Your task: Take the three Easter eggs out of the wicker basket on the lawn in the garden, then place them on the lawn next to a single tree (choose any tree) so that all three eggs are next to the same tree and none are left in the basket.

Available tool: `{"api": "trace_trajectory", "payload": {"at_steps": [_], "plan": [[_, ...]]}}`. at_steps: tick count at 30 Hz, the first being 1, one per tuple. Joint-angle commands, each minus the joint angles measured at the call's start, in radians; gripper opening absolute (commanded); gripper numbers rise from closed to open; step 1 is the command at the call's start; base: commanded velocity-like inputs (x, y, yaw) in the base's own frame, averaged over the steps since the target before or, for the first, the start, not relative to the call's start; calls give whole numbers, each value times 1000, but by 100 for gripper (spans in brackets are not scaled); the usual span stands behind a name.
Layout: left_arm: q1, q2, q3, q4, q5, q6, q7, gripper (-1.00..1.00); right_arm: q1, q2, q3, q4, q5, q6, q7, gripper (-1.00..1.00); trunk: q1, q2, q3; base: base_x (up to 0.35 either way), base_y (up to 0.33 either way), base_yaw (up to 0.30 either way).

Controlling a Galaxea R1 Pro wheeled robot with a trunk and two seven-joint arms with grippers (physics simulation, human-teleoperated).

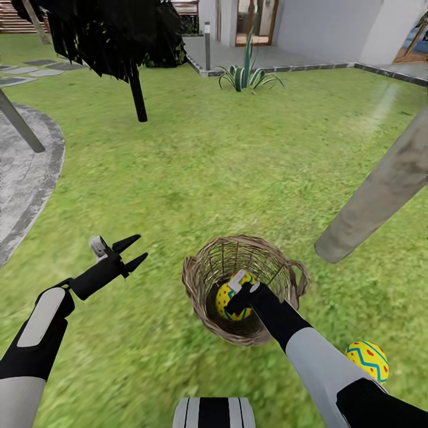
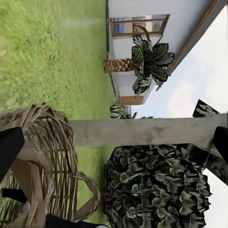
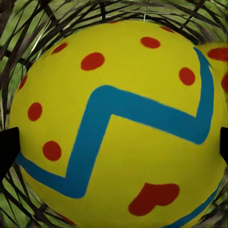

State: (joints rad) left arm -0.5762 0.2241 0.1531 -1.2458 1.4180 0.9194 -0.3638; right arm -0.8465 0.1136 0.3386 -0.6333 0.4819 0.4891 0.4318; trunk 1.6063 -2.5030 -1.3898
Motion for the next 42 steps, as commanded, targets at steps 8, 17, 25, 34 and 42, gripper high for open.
{"api": "trace_trajectory", "payload": {"at_steps": [8,17,25,34,42], "plan": [[-1,0,1,1,-4,4,-4,100,0,0,0,-2,11,3,7,-100,-4,2,30,0,0,0],[-1,0,1,0,-4,5,-4,100,0,0,0,-2,12,3,7,-100,-19,26,63,0,0,0],[-1,1,2,0,-4,6,-4,100,0,-1,-1,0,11,1,7,-100,-50,82,88,0,0,0],[-1,0,0,4,-4,5,-4,100,0,-11,-1,0,8,4,8,-100,-84,145,116,0,0,0],[-1,0,0,5,-4,4,-4,100,0,-11,0,0,9,21,12,-100,-115,201,141,0,0,0]]}}
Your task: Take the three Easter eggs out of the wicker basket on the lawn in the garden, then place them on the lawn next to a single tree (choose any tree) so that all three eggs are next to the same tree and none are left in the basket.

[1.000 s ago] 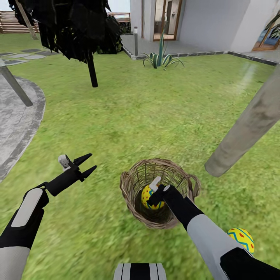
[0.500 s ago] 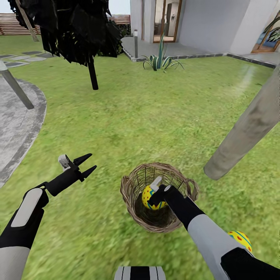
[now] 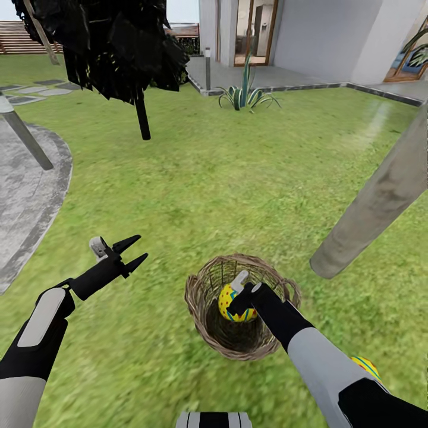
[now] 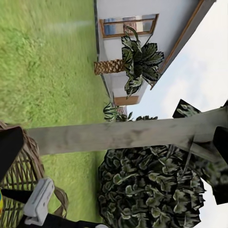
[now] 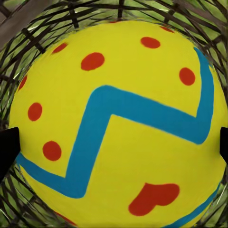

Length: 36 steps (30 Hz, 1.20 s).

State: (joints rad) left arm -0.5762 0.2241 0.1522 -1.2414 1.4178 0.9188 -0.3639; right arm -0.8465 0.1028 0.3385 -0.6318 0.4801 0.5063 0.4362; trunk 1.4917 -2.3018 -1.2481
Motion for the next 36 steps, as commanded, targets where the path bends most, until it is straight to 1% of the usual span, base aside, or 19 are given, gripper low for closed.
{"api": "trace_trajectory", "payload": {"at_steps": [1,8,12,16,18,20,21,22,24,26,28,30,32,33,34,35,36], "plan": [[-1,0,1,0,-4,5,-4,100,0,0,0,-2,10,21,7,-100,-4,7,3,0,0,0],[-1,0,1,-1,-4,6,-4,100,0,1,0,-2,10,40,16,-100,-31,56,24,0,0,0],[-1,0,1,-1,-4,6,-4,100,0,-2,2,-15,14,79,120,-100,-46,84,37,0,0,0],[-1,0,1,0,-4,6,-4,100,0,-9,2,-30,14,105,132,-100,-62,112,50,0,0,0],[-1,0,1,0,-4,6,-4,100,0,-17,1,-54,13,121,134,-100,-69,126,56,0,0,0],[-1,0,1,0,-4,6,-4,100,0,-24,1,-90,15,132,162,-100,-77,140,62,0,0,0],[-1,0,0,-1,-4,6,-4,100,0,-31,1,-101,16,134,177,-100,-81,147,65,0,0,0],[-1,0,0,-3,-4,6,-4,100,0,-44,1,-117,17,137,197,-100,-85,154,68,0,0,0],[-1,0,0,-5,-4,6,-4,100,0,-58,0,-147,16,180,233,-100,-92,168,75,0,0,0],[-1,0,0,-6,-4,5,-4,100,7,-81,0,-203,16,218,300,-100,-92,168,75,0,0,0],[-1,0,0,-6,-4,5,-4,100,10,-94,0,-242,13,226,323,-100,-92,168,75,0,0,0],[-1,-2,-1,-5,-4,4,-4,100,10,-98,0,-263,11,236,329,-100,-92,168,75,0,0,0],[-1,-18,0,-5,-5,4,-5,100,10,-105,0,-277,13,287,331,-100,-92,168,75,0,0,0],[-1,-28,0,-5,-6,3,-5,100,10,-115,-1,-302,11,311,334,-100,-92,168,75,0,0,0],[-1,-38,-1,-3,-7,3,-5,100,12,-131,-1,-356,11,339,355,-100,-92,168,75,0,0,0],[-1,-43,-2,-2,-8,2,-5,100,14,-146,-1,-417,13,374,391,-100,-92,168,75,0,0,0],[-1,-44,-2,-1,-8,2,-5,100,17,-160,-1,-457,14,400,417,-100,-92,168,75,0,0,0]]}}
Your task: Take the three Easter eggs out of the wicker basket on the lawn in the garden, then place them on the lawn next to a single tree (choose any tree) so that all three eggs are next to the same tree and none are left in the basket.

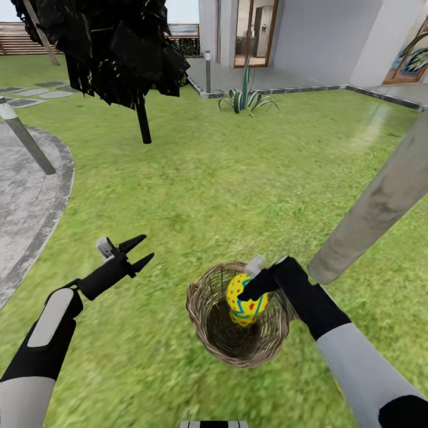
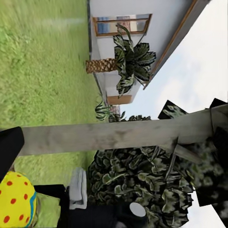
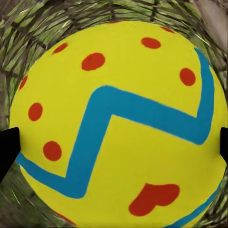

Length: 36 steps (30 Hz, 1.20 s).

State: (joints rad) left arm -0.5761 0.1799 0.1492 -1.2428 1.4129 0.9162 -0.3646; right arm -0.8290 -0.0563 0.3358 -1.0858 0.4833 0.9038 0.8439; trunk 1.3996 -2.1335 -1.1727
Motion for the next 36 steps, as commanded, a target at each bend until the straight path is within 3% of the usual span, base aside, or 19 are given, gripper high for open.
{"api": "trace_trajectory", "payload": {"at_steps": [1,4,12,16,19,21,24,27,32,34,36], "plan": [[-1,-1,1,0,-3,5,-4,100,2,-15,2,-35,10,23,28,-100,0,0,-1,0,0,0],[-1,-2,1,3,-4,5,-4,100,7,-32,2,-101,6,59,46,-100,0,0,-1,0,0,0],[-1,-3,-2,8,-11,4,5,100,8,-36,-5,-183,3,95,49,-100,0,0,-1,0,0,0],[-1,-25,-2,8,-15,4,8,100,8,-37,-14,-233,3,99,49,-100,0,0,-1,0,0,0],[-1,-28,-2,8,-15,4,9,100,8,-45,-23,-249,4,99,49,-100,0,0,-1,0,0,0],[-1,-28,-2,8,-16,4,9,100,8,-70,-60,-267,3,99,51,-100,0,0,-1,0,0,0],[-1,-28,-2,8,-16,4,9,100,8,-80,-128,-273,8,99,52,-100,0,0,-1,0,0,0],[-1,-28,-2,8,-16,4,9,100,8,-115,-143,-273,7,99,52,-100,0,0,-1,0,0,0],[-1,-28,-2,8,-16,4,9,100,8,-131,-149,-273,7,99,52,-100,0,0,-1,0,0,0],[-1,-28,-2,9,-17,4,9,100,8,-154,-152,-273,6,99,52,-100,0,0,-1,0,0,0],[-1,-29,-2,9,-17,4,9,100,8,-167,-202,-273,7,99,52,-100,0,0,-1,0,0,0]]}}
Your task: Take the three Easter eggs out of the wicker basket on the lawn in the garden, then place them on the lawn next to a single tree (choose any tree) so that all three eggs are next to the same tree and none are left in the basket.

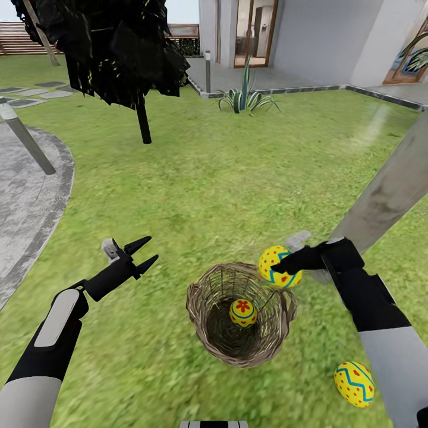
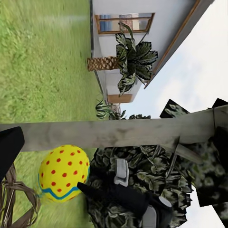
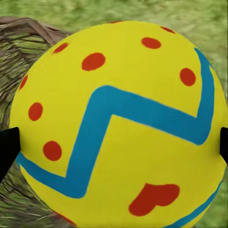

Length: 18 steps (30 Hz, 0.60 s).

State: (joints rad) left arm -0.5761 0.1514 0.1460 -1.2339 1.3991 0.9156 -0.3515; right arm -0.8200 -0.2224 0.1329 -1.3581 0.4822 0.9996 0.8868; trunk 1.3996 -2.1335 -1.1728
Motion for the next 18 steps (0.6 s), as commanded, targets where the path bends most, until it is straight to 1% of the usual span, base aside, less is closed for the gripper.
{"api": "trace_trajectory", "payload": {"at_steps": [1,2,4,7,10,13,15,17,18], "plan": [[-1,0,1,0,-3,5,-4,100,-1,-2,-34,-1,10,3,9,-100,0,0,-1,0,0,0],[-1,0,2,0,-3,5,-4,100,-1,-5,-48,-1,11,2,9,-100,0,0,-1,0,0,0],[-1,0,1,1,-3,5,-4,100,-1,-24,-59,-1,11,2,9,-100,0,0,-1,0,0,0],[-1,0,1,1,-3,5,-4,100,-1,-49,-62,-1,8,2,9,-100,0,0,-1,0,0,0],[-1,0,1,1,-3,5,-4,100,-1,-61,-62,1,6,2,9,-100,0,0,-1,0,0,0],[-1,0,1,1,-3,5,-4,100,0,-88,-62,3,1,2,10,-100,0,0,-1,0,0,0],[-1,0,1,1,-3,5,-4,100,2,-98,-62,9,1,2,11,-100,0,0,-1,0,0,0],[-1,0,1,1,-3,5,-3,100,24,-118,-62,11,0,2,11,-100,0,0,-1,0,0,0],[-1,0,1,1,-3,5,-4,100,33,-134,-63,12,-1,2,11,-100,0,0,-1,0,0,0]]}}
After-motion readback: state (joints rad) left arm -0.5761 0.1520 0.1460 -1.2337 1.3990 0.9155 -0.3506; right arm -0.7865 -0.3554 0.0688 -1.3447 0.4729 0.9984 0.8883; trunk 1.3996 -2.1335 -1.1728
